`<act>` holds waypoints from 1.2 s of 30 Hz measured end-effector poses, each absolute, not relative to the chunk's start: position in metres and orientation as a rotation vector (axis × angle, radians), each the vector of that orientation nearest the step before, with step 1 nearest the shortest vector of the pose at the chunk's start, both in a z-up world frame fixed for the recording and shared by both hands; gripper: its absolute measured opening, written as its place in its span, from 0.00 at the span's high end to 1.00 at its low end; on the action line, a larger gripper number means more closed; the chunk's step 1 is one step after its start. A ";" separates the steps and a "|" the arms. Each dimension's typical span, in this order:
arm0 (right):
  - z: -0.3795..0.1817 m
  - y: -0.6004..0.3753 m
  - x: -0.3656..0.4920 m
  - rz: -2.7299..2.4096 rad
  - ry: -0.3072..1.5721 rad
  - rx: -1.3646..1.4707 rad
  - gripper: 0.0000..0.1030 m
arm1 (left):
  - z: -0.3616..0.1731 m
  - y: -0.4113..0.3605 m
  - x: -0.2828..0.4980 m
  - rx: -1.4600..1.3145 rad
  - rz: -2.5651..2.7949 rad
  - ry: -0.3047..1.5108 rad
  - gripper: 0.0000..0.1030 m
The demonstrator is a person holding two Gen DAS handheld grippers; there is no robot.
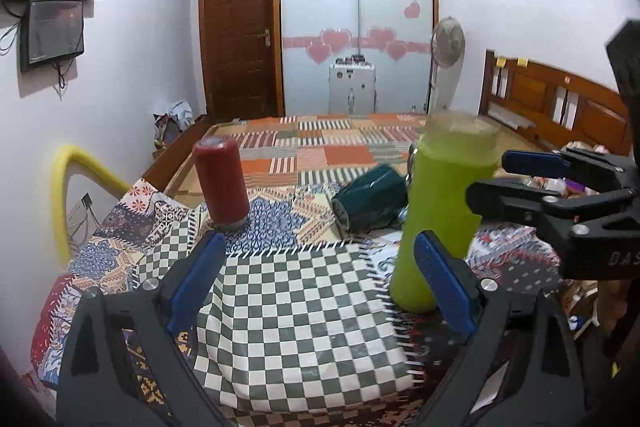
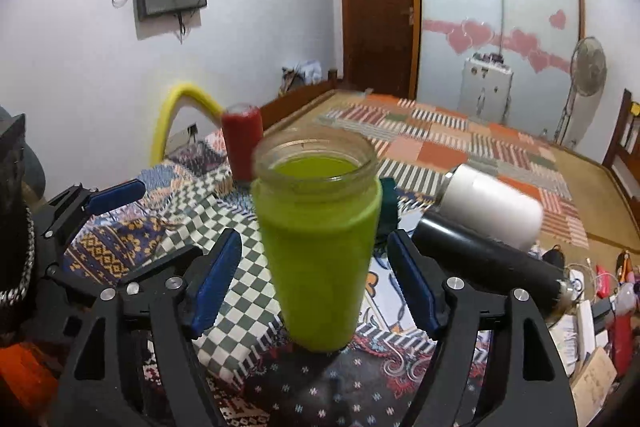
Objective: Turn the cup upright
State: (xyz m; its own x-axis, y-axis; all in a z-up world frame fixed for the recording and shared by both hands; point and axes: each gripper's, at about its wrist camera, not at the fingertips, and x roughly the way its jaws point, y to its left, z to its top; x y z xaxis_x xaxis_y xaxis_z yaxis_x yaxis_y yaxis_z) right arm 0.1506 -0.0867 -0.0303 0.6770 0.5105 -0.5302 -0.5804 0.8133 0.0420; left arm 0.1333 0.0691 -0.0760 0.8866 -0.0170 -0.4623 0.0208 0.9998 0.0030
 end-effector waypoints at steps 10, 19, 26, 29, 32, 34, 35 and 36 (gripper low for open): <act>0.022 -0.124 0.077 0.527 0.328 -0.039 0.28 | -0.010 0.049 0.053 -0.014 -0.023 0.289 0.06; 0.050 -0.148 0.021 0.477 0.171 0.017 0.20 | 0.031 0.025 -0.018 0.001 -0.023 0.142 0.06; 0.046 -0.153 0.002 0.452 0.140 0.042 0.17 | 0.038 0.013 -0.053 0.000 -0.006 0.091 0.02; 0.043 -0.154 -0.007 0.432 0.124 0.045 0.06 | 0.036 0.011 -0.059 -0.001 -0.003 0.092 0.01; 0.042 -0.154 -0.016 0.415 0.103 0.053 0.00 | 0.034 0.010 -0.063 -0.004 0.000 0.094 0.00; 0.044 -0.154 -0.018 0.411 0.099 0.053 0.00 | 0.033 0.010 -0.065 -0.004 0.004 0.094 0.00; 0.044 -0.153 -0.018 0.410 0.098 0.054 0.00 | 0.033 0.010 -0.066 -0.006 0.003 0.094 0.00; 0.044 -0.153 -0.019 0.409 0.097 0.052 0.00 | 0.032 0.010 -0.066 -0.009 0.000 0.096 0.00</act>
